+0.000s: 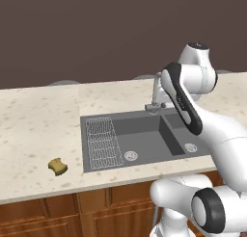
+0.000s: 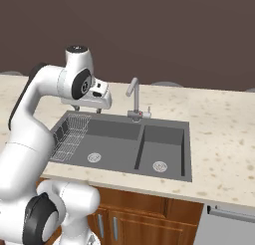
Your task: Soak the sponge with water for a few seconds and then drop it inside the sink.
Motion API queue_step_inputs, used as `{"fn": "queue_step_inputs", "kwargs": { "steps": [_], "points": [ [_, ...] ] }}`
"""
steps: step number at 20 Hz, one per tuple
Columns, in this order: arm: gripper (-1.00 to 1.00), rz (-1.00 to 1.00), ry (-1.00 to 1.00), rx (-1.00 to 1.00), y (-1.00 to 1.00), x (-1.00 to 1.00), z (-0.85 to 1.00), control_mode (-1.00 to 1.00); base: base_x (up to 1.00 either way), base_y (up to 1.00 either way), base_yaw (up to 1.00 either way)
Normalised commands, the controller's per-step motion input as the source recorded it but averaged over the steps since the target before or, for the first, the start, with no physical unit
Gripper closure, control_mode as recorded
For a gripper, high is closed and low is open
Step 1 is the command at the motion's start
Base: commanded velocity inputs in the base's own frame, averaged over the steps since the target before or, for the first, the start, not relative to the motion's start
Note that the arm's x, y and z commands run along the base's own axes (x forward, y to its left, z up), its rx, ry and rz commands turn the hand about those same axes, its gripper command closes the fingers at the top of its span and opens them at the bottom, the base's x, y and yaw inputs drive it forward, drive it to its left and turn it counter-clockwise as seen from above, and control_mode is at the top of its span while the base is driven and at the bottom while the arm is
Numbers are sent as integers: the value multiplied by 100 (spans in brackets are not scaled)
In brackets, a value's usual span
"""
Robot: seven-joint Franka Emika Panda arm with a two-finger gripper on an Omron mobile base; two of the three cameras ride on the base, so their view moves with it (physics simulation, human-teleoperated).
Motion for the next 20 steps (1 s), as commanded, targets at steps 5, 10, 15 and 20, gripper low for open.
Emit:
{"fn": "queue_step_inputs", "kwargs": {
  "steps": [5,10,15,20],
  "points": [
    [-100,-3,-2,1,-37,-11,0,-100,0,0,0],
    [-100,0,-2,0,-43,-15,0,-100,0,0,0],
    [-100,-1,0,2,-50,-10,0,-100,0,0,0],
    [-100,0,-1,1,-39,-12,0,-100,0,0,0]
  ]
}}
